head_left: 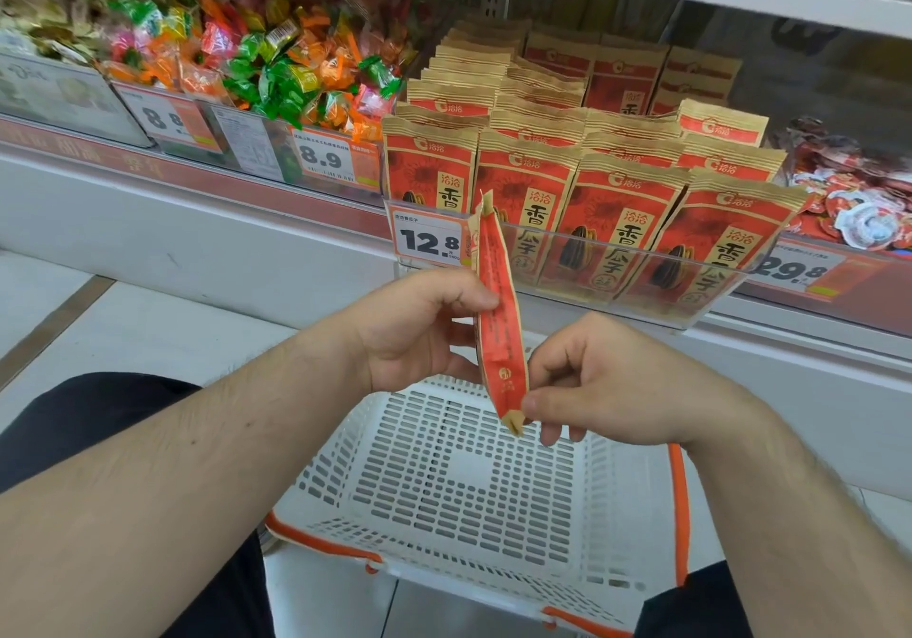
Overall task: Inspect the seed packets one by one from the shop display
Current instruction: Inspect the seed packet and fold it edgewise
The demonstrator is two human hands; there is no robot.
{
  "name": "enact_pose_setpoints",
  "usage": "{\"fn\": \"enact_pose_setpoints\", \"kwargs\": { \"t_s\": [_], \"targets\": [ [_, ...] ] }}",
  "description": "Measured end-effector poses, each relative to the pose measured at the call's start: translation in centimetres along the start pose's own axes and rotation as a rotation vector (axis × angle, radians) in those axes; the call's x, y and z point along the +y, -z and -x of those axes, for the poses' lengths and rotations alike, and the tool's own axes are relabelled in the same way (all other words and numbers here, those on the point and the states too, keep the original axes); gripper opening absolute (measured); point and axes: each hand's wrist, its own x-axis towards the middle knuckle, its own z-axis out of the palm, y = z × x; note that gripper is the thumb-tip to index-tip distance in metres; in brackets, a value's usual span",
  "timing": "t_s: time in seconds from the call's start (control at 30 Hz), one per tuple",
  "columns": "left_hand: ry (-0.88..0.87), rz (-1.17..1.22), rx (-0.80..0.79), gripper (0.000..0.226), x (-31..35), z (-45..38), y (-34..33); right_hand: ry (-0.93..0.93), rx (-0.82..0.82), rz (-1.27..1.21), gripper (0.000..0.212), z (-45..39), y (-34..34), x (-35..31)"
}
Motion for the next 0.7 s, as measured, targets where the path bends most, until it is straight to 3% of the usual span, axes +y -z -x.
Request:
{"fn": "enact_pose_setpoints", "kwargs": {
  "t_s": [0.33,0.53,0.63,0.7],
  "targets": [
    [-0.029,0.016,-0.024,0.026,0.0,0.1,0.0,0.040,-0.036,-0.092,0.009,-0.1,0.4,0.9],
    [-0.084,0.080,-0.246,0.080,-0.4,0.2,0.2,-0.004,0.153,-0.195,0.054,-0.5,1.0,2.1],
    [-0.137,0.083,-0.276,0.056,-0.4,0.3,0.1,0.004,0.149,-0.287,0.066,-1.0,0.0,2.2],
    [-0.166,0.105,-0.264,0.049,-0.3,0.3,0.3,0.012,0.200,-0.343,0.061,-1.3,-0.4,2.1]
  ]
}}
